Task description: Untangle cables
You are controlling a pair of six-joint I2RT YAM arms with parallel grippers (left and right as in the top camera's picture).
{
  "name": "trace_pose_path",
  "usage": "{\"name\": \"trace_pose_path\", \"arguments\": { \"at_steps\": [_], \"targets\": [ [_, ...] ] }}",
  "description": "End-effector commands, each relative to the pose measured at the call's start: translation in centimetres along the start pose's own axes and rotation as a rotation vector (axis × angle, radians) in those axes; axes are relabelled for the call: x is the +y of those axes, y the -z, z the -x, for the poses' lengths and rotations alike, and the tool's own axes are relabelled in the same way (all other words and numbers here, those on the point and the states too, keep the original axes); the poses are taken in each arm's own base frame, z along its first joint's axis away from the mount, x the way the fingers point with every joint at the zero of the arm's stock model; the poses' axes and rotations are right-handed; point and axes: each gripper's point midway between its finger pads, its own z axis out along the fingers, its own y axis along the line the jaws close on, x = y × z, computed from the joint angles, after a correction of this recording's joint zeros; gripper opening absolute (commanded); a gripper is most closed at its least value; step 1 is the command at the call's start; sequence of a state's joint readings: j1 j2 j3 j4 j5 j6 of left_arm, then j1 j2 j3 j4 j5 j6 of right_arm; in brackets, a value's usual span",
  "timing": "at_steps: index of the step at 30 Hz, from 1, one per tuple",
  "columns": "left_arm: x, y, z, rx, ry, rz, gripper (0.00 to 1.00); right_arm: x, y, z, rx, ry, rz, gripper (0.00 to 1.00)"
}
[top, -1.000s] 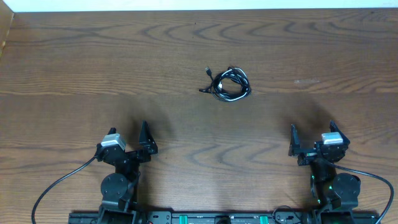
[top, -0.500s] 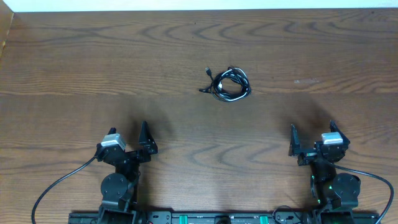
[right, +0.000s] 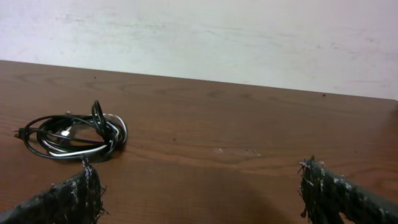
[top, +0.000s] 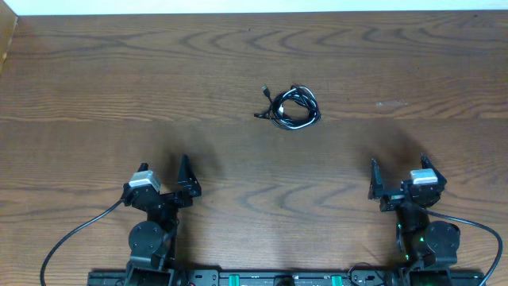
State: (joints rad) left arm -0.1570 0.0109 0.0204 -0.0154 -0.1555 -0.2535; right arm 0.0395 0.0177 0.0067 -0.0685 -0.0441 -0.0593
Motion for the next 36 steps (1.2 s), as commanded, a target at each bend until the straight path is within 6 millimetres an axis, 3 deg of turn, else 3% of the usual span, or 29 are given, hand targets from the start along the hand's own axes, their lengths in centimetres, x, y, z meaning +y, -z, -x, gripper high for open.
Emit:
{"name": "trace_pose_path", "arguments": {
  "at_steps": [1,25,29,36],
  "targets": [
    [0.7,-0.1,-1.6,0.050,-0.032,0.024,0.98,-0.2,0.0,-0.3,0.010,0.009,-0.015,0.99],
    [0.9,-0.1,-1.4,0.041,-0.031,0.035,0.98,-0.2,0.0,-0.3,0.010,0.009,-0.015,0.99],
    [0.2,-0.1,0.1,-0.022,-0.016,0.005,0.98,-0.2,0.0,-0.3,0.010,0.009,-0.015,0.99],
    [-2.6,1.7,7.1,-0.163,-0.023,-0.086,0.98,-0.2,0.0,-0.3,0.010,0.009,-0.015,0.99]
  ]
}}
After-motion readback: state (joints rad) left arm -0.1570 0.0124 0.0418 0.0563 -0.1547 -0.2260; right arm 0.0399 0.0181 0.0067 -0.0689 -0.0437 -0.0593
